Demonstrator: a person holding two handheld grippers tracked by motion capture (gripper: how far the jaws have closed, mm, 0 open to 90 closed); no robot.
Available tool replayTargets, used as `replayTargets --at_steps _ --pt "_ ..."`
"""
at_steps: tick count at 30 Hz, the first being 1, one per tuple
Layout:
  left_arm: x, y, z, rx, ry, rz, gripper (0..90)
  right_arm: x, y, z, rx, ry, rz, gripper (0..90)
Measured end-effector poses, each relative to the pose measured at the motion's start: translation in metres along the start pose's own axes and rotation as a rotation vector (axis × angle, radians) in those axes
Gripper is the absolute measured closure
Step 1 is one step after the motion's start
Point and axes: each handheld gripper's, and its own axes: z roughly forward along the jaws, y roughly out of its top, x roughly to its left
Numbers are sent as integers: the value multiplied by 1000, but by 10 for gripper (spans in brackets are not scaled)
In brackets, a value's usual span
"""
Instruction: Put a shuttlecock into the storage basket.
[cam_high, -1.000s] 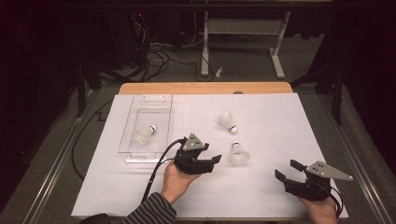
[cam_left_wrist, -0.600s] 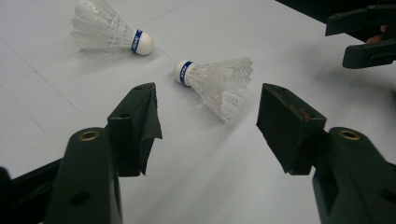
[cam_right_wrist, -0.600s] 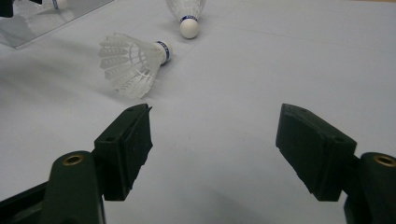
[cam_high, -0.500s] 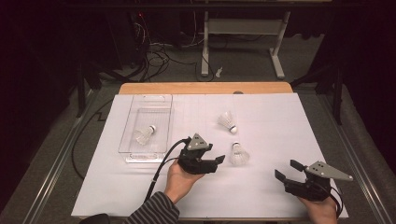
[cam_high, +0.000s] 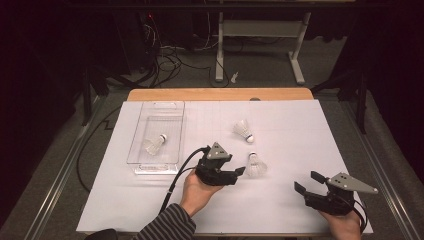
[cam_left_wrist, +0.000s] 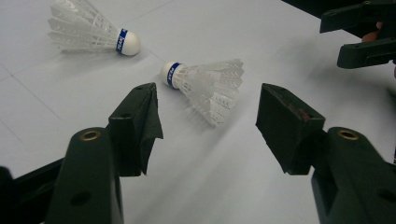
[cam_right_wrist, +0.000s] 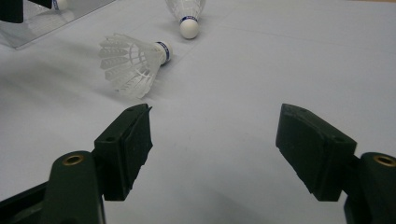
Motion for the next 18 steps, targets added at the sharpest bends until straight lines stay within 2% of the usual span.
replayTargets --at_steps 18 --pt "-1 5 13 23 -11 -8 402 0 0 0 -1 0 1 275"
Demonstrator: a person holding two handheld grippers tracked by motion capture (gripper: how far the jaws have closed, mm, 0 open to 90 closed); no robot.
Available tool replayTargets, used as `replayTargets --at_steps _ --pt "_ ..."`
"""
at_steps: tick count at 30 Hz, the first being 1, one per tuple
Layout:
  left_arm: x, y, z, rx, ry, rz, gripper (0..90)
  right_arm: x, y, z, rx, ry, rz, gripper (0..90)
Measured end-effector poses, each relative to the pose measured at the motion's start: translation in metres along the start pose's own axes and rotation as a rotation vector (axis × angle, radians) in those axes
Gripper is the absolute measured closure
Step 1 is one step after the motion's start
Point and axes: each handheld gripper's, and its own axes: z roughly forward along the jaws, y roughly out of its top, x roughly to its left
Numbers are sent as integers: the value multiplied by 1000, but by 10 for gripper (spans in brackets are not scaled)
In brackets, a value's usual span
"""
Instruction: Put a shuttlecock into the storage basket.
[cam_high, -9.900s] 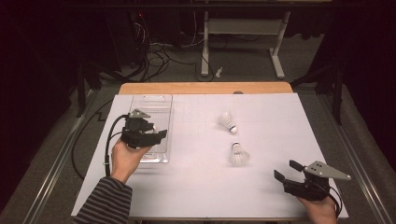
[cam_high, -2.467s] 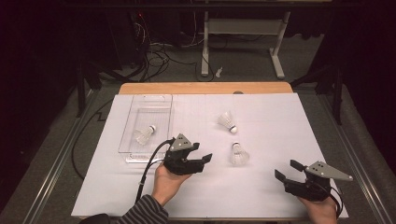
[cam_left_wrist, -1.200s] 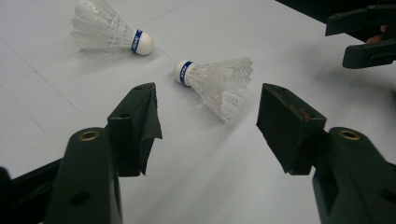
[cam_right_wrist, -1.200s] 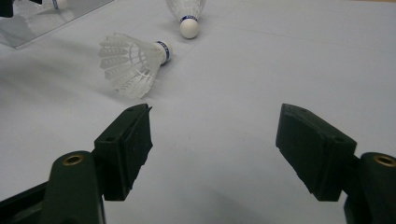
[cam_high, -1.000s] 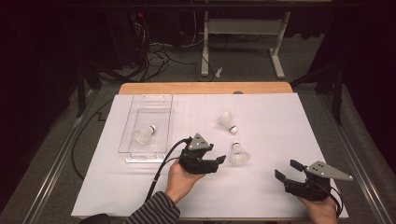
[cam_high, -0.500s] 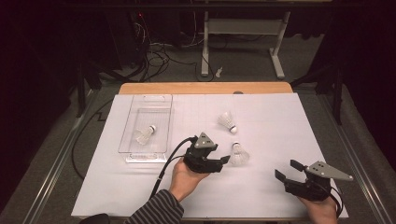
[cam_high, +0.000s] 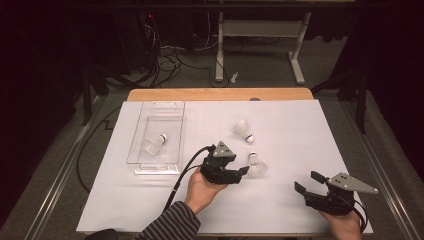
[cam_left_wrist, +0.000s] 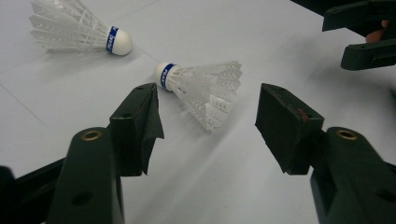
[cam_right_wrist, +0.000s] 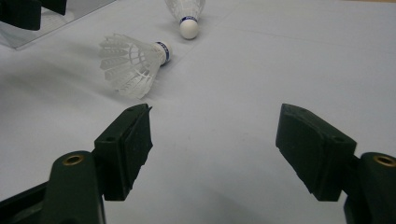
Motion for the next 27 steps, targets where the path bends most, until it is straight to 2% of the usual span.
replayTargets --at_steps 16,27 --pt "-3 9 10 51 -3 7 422 0 0 0 0 1 -1 275" --pt "-2 16 17 128 -3 -18 437 0 0 0 -1 2 -1 275"
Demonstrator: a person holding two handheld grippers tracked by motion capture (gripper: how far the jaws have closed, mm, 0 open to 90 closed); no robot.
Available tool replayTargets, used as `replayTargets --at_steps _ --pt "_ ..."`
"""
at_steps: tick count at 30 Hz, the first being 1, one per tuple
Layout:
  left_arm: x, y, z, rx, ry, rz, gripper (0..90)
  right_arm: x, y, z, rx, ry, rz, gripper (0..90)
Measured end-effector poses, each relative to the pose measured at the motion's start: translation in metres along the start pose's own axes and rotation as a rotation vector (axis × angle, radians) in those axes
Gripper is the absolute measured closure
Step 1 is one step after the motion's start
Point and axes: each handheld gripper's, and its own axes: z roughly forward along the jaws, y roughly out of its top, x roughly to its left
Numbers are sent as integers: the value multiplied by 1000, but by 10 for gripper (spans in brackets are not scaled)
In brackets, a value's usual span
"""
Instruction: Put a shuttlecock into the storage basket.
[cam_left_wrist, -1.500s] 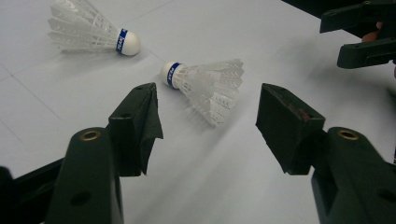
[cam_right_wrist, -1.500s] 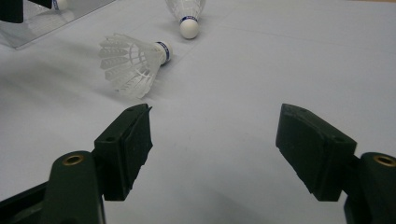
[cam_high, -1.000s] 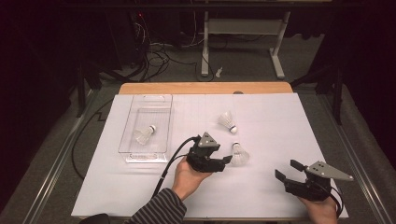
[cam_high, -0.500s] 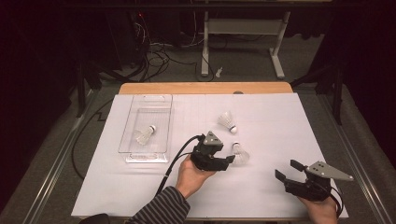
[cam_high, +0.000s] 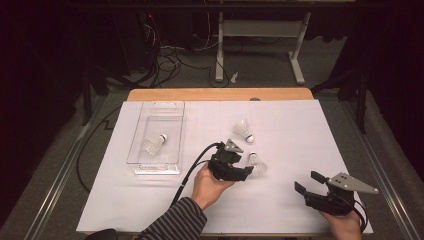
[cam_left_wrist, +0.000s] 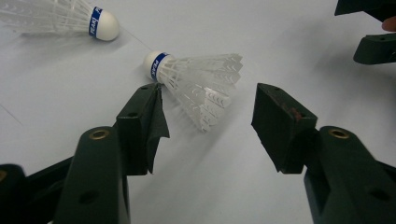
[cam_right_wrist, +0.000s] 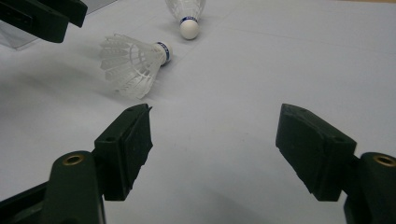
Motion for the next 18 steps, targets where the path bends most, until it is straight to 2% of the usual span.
replayTargets --at_steps 1,9,18 --pt "0 1 1 5 0 -9 435 0 0 0 0 0 0 275" --pt "-1 7 5 60 11 -6 438 0 0 0 0 0 0 275" --pt "-1 12 15 143 20 -18 442 0 0 0 0 1 0 276"
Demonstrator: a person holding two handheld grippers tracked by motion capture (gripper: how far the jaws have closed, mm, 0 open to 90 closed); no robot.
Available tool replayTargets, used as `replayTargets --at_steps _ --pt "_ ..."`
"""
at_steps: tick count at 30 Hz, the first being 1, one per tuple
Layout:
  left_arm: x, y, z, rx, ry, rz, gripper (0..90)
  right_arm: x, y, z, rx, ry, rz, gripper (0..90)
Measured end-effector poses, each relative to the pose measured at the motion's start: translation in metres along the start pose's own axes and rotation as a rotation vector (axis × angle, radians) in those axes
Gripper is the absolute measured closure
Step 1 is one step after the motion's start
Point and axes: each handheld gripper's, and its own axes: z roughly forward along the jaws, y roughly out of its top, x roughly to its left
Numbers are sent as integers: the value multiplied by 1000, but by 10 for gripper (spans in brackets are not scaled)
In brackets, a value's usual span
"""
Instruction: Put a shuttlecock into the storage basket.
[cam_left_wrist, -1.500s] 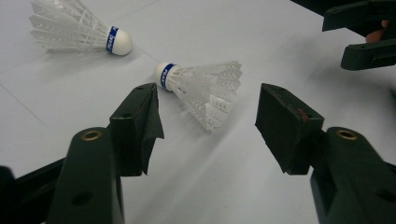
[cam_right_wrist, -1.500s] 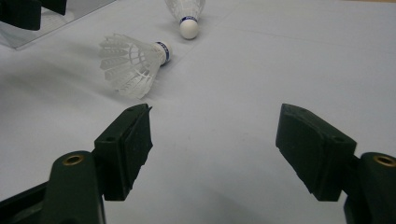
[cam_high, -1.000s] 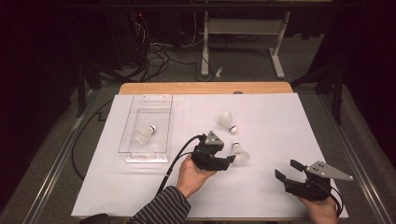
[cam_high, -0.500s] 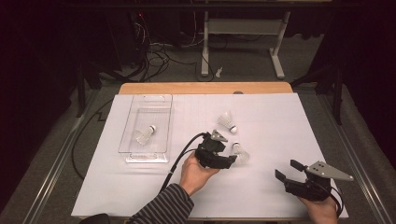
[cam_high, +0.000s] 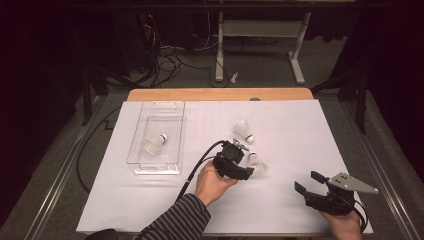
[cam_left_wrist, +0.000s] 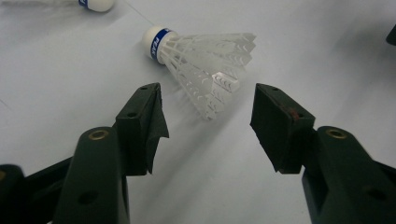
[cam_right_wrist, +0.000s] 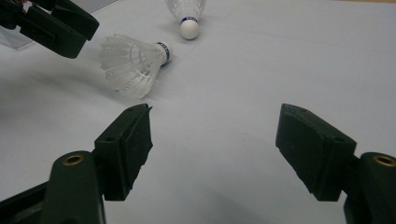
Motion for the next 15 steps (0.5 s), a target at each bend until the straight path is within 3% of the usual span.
replayTargets --at_steps 15 --pt "0 10 13 67 27 -25 486 0 0 0 1 1 1 276"
